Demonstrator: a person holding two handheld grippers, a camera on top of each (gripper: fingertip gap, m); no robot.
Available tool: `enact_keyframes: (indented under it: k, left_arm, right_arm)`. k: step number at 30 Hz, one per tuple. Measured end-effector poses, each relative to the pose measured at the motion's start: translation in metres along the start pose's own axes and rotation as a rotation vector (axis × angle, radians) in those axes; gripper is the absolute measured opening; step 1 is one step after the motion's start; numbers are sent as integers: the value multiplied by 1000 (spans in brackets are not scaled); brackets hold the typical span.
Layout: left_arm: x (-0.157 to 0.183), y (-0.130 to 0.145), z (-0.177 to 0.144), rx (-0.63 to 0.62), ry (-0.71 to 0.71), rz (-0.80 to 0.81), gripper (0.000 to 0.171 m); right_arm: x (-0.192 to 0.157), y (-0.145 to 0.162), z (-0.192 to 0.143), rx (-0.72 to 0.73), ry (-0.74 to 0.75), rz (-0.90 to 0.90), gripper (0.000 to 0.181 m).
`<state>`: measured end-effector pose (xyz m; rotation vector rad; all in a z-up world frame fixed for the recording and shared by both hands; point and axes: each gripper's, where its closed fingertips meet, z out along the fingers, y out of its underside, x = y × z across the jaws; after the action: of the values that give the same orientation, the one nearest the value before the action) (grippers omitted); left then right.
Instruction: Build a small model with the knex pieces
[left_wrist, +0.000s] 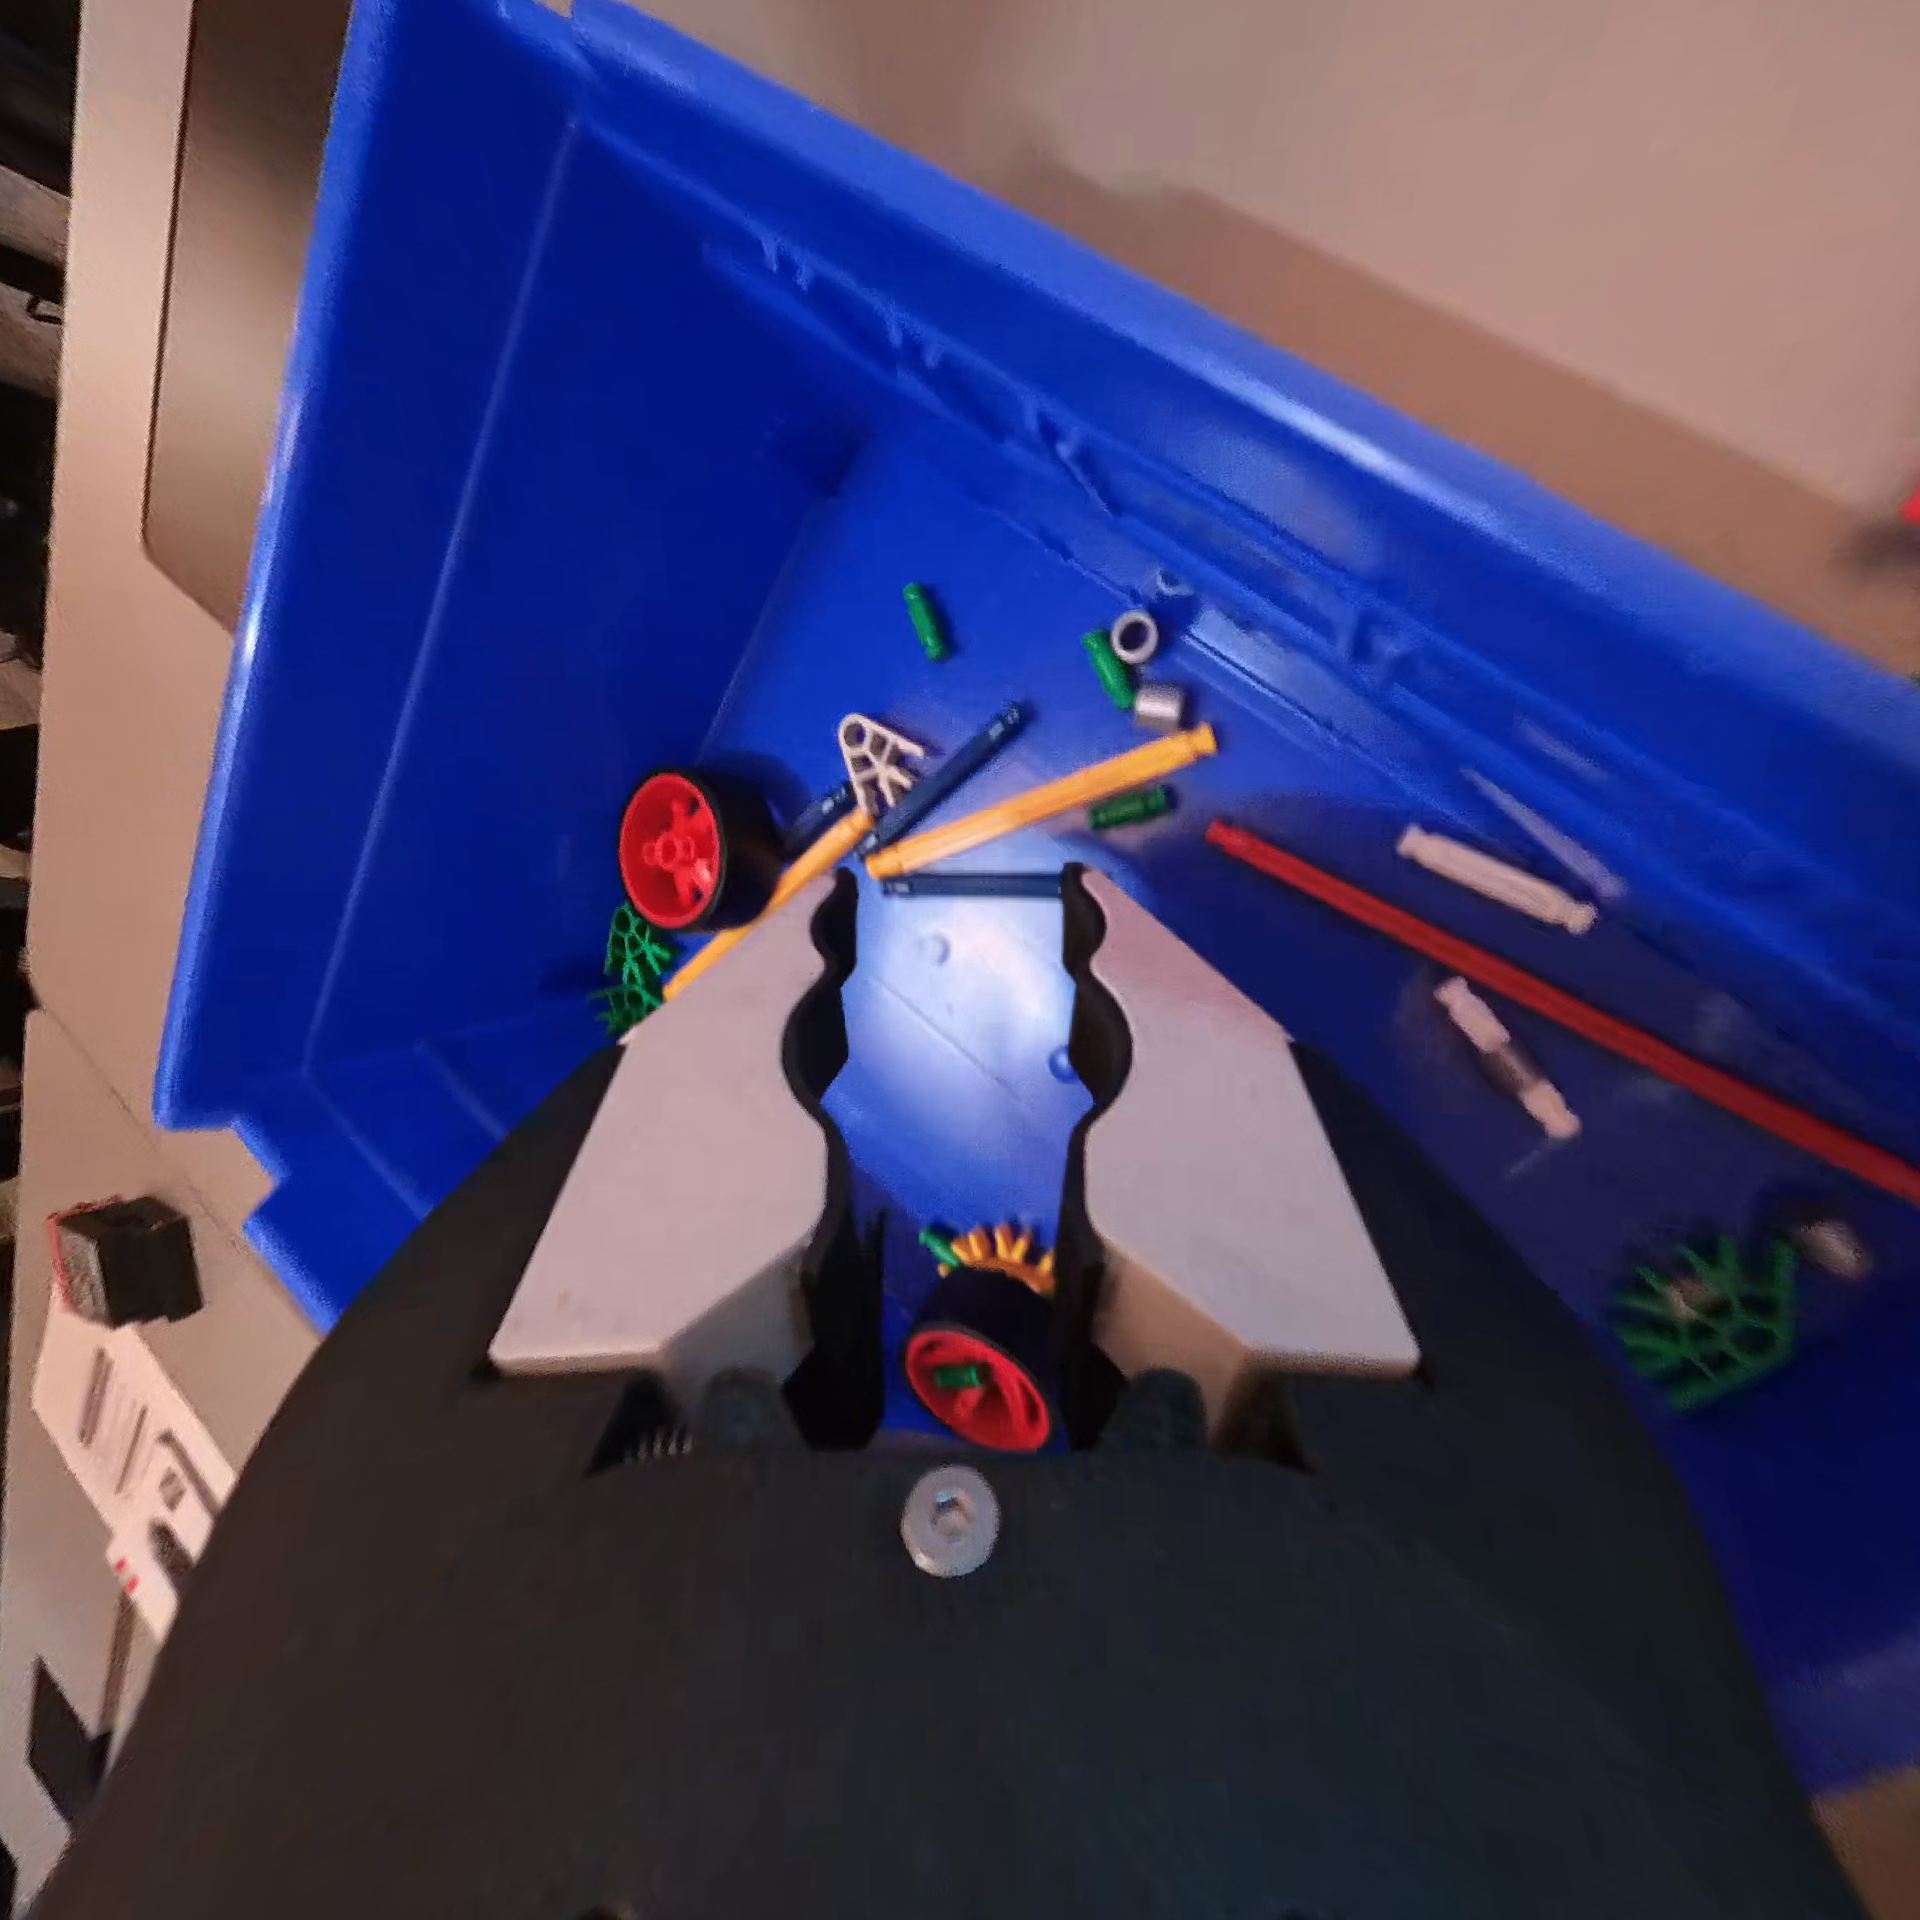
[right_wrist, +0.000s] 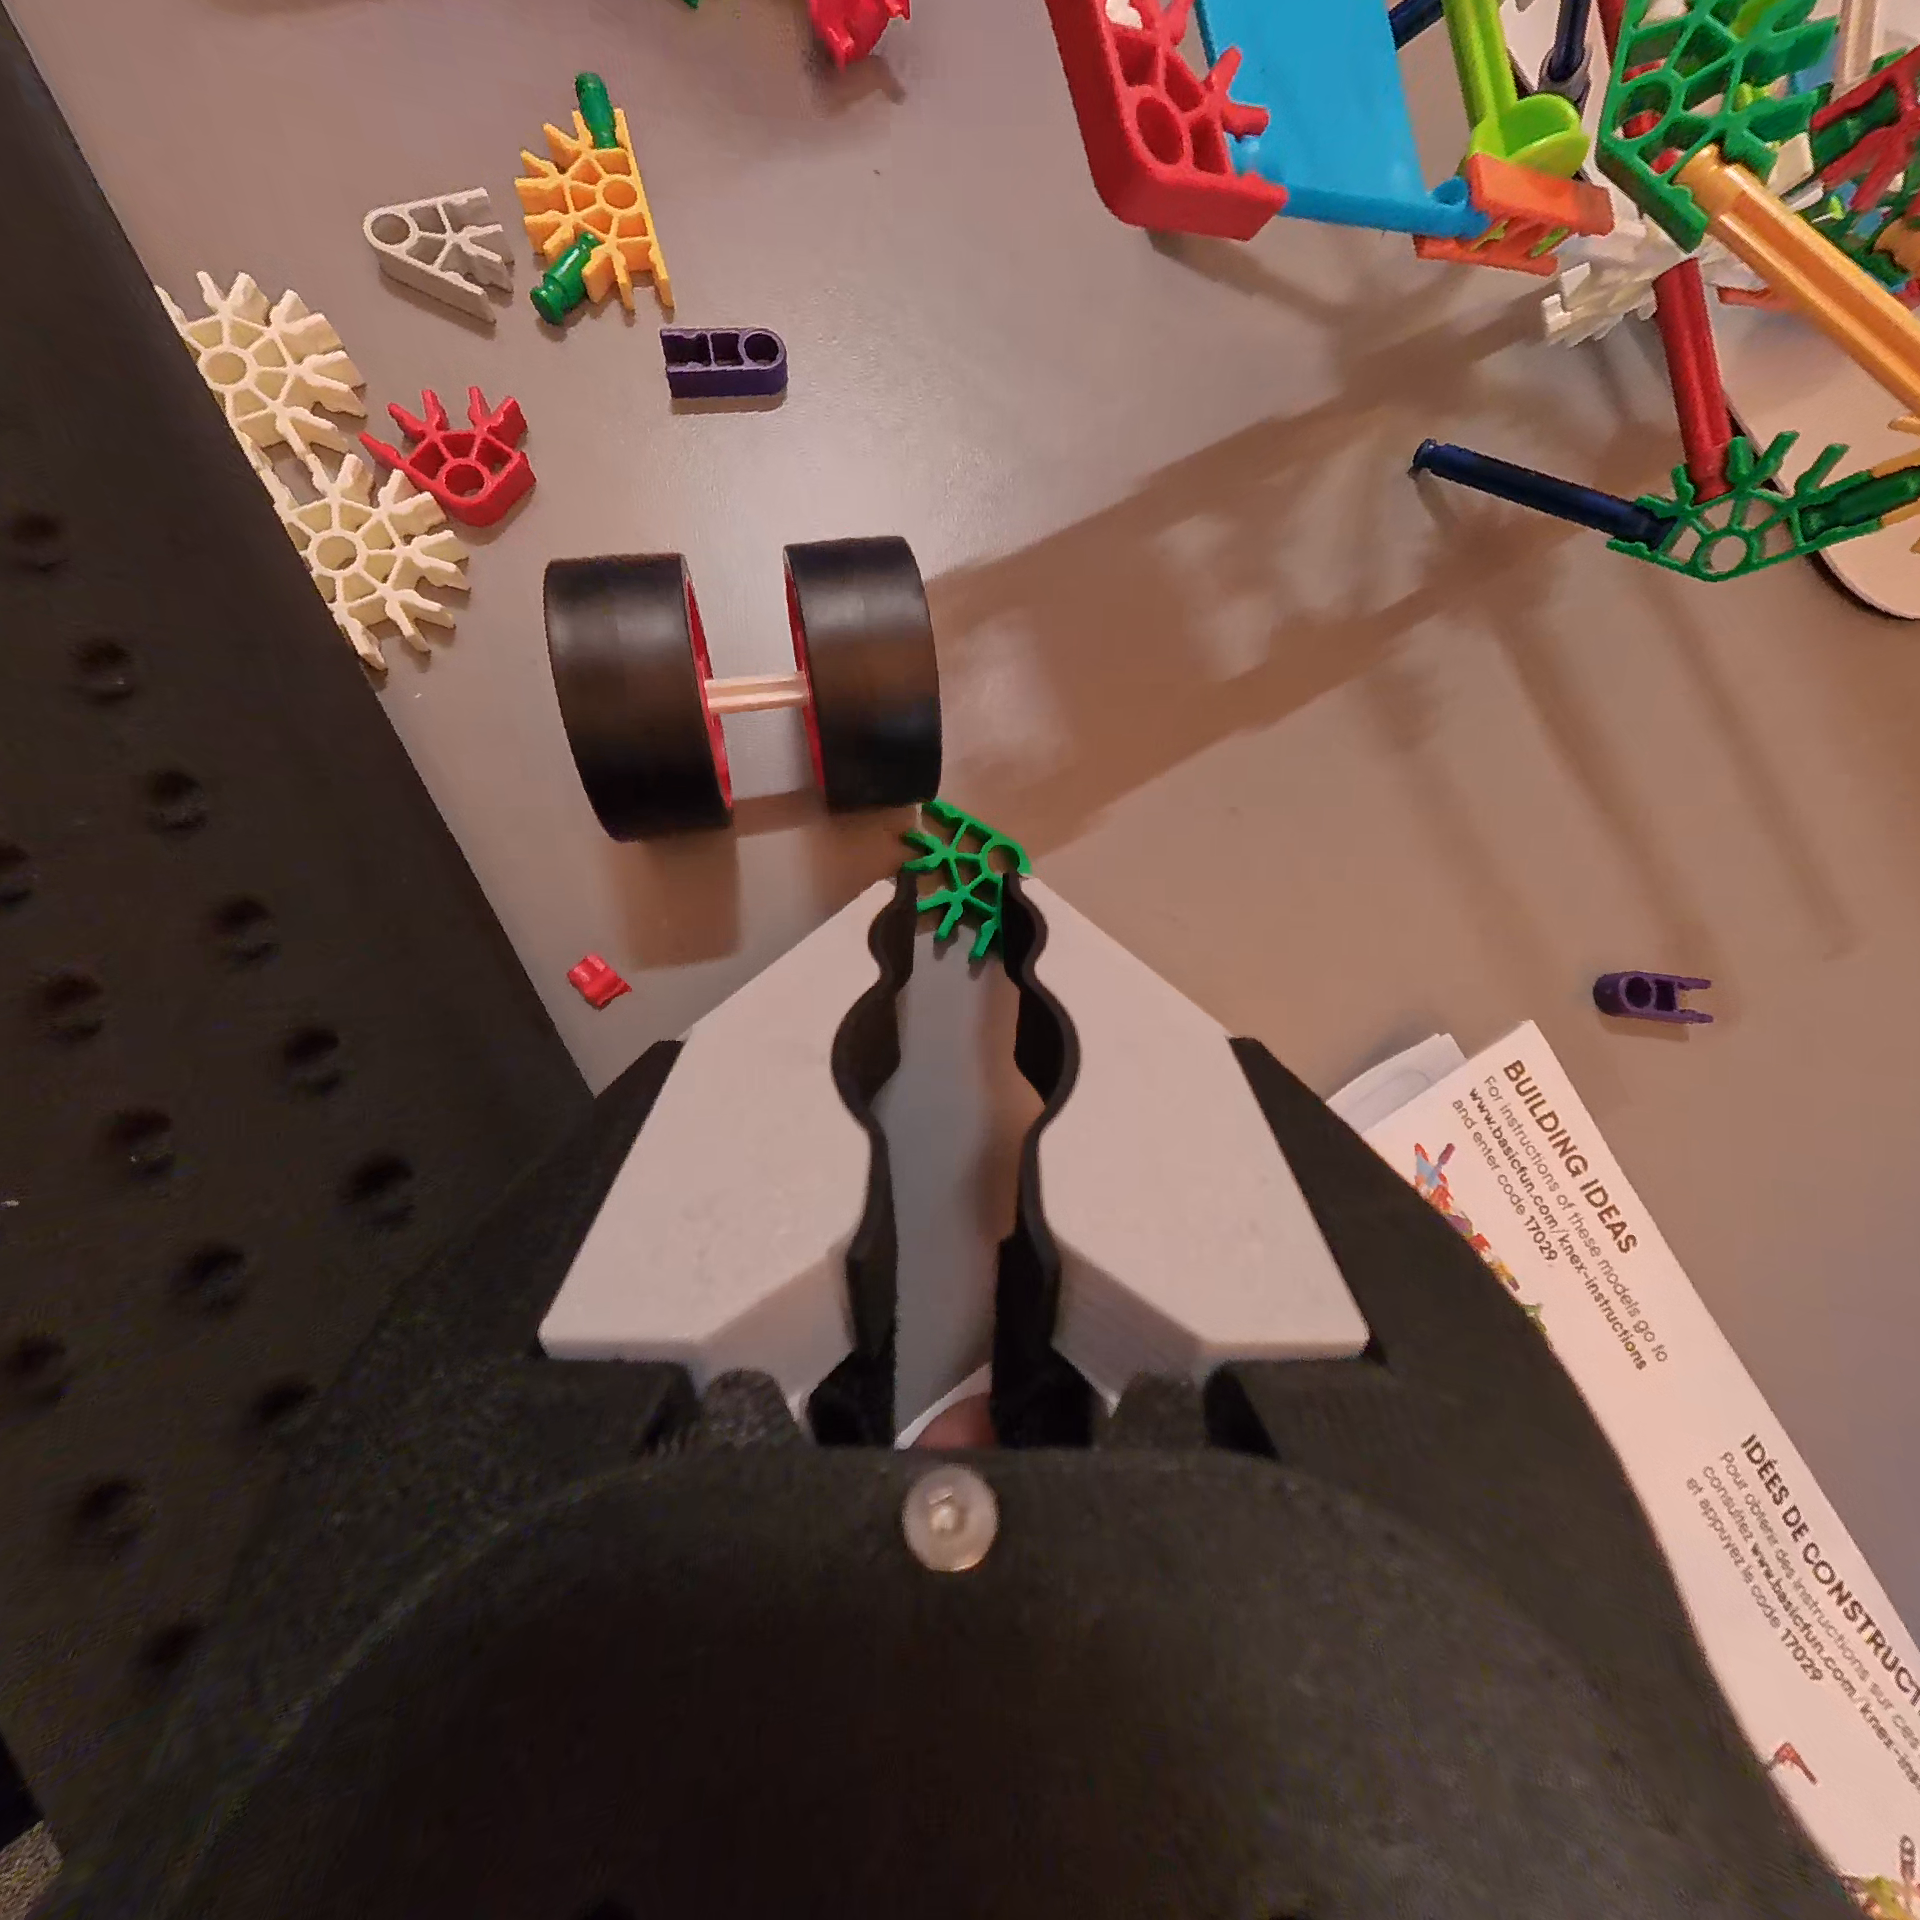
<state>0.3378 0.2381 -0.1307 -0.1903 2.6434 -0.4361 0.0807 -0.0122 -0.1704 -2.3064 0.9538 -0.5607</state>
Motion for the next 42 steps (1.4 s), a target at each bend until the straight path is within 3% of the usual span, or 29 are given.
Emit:
enact_keyframes:
  k: [3,8,17,19,32,38,42]
  left_arm:
    - [-11,-10,21,-8,45,-66,33]
    - [-23,-1,53,-84,83,-117,22]
    - [-22,-6,56,-36,113,-126,14]
    - [-25,-8,57,-23,88,-115,0]
    - [-21,3,56,-51,62,-26,0]
    - [-38,2,43,-15,49,-64,0]
    - [-33,-1,49,-24,86,-75,17]
  right_arm:
    - [0,0,0,2,-1,2,14]
    - [0,0,0,4,4,-4,14]
    - [-1,-1,0,12,-13,-8,14]
    - [0,-2,-1,18,-10,-5,14]
    - [3,1,-9,39,5,8,14]
    - [1,5,-5,13,-11,4,14]
    - [0,5,-5,15,-14,3,14]
